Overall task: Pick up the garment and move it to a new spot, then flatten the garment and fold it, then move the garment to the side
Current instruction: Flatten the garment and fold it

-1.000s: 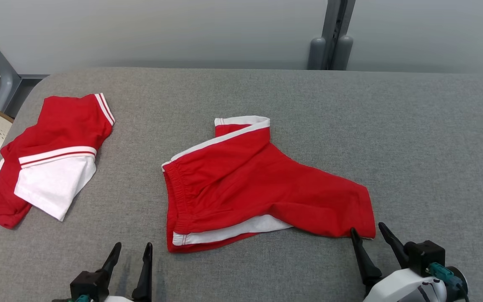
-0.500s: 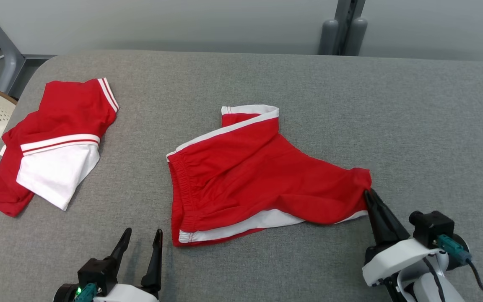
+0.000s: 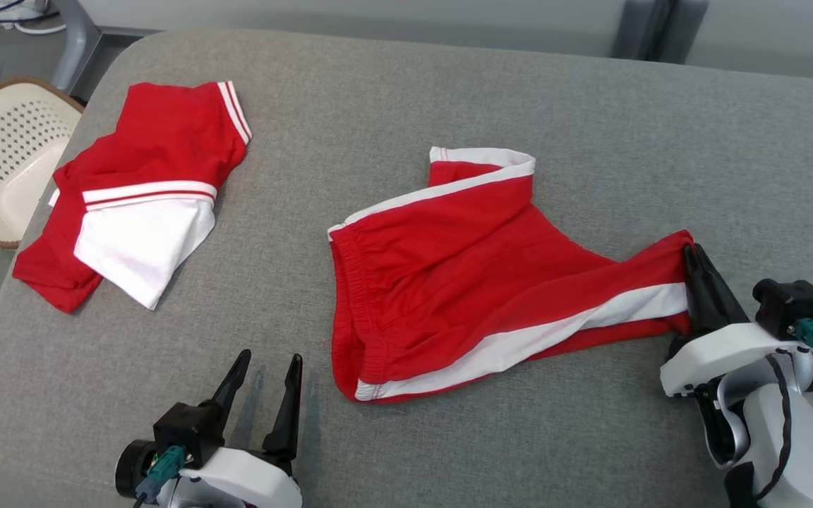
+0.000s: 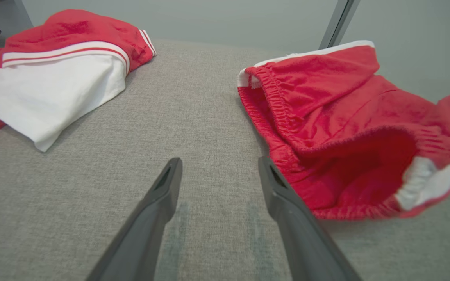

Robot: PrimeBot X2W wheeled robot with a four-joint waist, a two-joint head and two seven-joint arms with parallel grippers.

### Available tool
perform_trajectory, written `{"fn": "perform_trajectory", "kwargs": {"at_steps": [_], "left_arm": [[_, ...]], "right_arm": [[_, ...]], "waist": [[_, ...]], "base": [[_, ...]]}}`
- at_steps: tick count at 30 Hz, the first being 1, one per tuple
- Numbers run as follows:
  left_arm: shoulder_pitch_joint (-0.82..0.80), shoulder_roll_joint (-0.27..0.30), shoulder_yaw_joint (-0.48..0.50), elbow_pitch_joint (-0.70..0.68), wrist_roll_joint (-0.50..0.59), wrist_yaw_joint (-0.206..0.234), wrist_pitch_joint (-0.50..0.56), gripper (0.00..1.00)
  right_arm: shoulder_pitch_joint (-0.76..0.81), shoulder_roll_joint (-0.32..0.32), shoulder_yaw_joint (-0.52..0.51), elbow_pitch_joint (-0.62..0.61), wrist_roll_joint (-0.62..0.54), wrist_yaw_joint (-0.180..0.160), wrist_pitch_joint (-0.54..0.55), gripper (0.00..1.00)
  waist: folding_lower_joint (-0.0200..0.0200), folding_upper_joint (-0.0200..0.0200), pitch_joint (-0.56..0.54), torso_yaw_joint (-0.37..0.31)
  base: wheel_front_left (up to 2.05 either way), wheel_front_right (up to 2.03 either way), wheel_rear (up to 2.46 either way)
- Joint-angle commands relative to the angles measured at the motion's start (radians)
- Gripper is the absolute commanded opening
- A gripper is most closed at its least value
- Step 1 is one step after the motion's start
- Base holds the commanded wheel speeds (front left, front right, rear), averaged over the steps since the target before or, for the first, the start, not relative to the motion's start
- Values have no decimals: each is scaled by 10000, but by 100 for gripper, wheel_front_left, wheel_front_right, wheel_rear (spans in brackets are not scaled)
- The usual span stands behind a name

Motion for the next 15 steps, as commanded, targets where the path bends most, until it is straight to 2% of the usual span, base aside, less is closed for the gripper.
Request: {"fn": "perform_trajectory", "kwargs": {"at_steps": [1, 8, 9, 10, 11, 15], "left_arm": [[-207, 33, -34, -35, -70, 36, -21, 100], [-426, 34, -351, -160, -280, 148, -21, 100], [-465, 33, -379, -170, -292, 165, -23, 100], [-508, 33, -399, -182, -299, 190, -23, 100], [-532, 34, -415, -194, -291, 212, -23, 100], [-460, 34, -346, -180, -245, 220, -23, 100]], "right_arm": [[-205, -91, -133, 197, -198, 1, -5, 0], [-851, -92, -768, 1241, -992, 1, -3, 0], [-900, -79, -807, 1351, -1104, 1, -3, 9], [-952, -70, -901, 1422, -1183, 1, -2, 42], [-1007, -64, -1008, 1420, -1271, 1, -2, 100], [-813, 7, -1172, 866, -1358, 1, -3, 100]], "waist": [[0, -1, 265, 271], [0, -1, 641, 545], [0, -1, 668, 544], [0, -1, 687, 530], [0, -1, 680, 500], [0, -1, 460, 256]], "base": [[0, 0, 0], [0, 0, 0], [0, 0, 0], [0, 0, 0], [0, 0, 0], [0, 0, 0]]}}
